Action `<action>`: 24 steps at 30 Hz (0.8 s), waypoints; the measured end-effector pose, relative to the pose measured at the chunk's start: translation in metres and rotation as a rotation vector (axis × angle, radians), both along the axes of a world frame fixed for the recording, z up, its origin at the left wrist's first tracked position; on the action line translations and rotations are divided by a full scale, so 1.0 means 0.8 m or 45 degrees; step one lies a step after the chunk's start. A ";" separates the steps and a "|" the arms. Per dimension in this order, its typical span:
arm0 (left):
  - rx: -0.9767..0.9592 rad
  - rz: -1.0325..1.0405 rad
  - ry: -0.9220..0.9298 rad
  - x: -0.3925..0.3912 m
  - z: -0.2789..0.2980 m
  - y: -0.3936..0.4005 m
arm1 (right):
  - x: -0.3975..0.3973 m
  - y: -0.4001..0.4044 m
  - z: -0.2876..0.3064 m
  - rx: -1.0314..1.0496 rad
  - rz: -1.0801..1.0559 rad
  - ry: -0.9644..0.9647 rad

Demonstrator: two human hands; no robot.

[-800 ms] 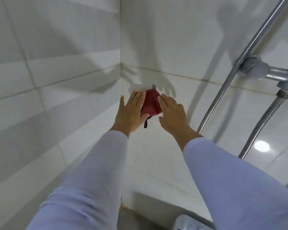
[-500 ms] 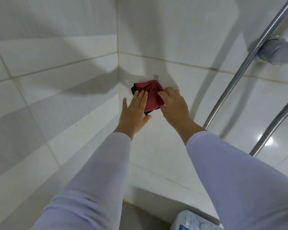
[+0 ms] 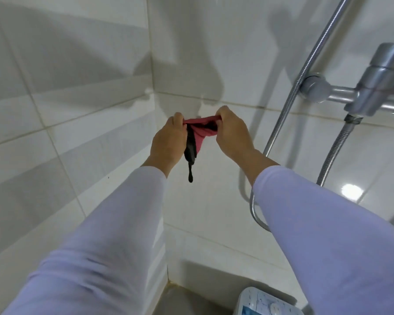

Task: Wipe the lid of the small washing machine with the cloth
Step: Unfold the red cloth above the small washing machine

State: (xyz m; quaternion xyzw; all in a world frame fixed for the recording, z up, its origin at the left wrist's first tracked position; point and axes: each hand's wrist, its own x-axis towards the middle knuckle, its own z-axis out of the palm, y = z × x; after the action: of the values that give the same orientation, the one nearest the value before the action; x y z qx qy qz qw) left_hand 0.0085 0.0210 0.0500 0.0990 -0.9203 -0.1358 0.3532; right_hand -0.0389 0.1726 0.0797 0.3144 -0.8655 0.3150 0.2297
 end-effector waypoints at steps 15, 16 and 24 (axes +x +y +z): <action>0.444 -0.243 -0.292 0.057 0.011 0.107 | 0.067 0.156 -0.002 -0.296 0.339 -1.006; 0.470 -0.251 -0.304 0.056 -0.008 0.114 | 0.068 0.167 -0.019 -0.204 0.311 -0.960; 0.839 -0.444 -0.461 0.037 -0.241 0.169 | 0.084 0.233 -0.236 -0.056 0.163 -0.918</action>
State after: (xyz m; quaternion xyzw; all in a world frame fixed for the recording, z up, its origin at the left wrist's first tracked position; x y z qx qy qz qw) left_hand 0.0378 0.1566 -0.1431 0.0717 -0.8779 -0.4613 0.1066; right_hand 0.0285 0.3594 -0.1092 0.2318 -0.8625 0.4377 -0.1037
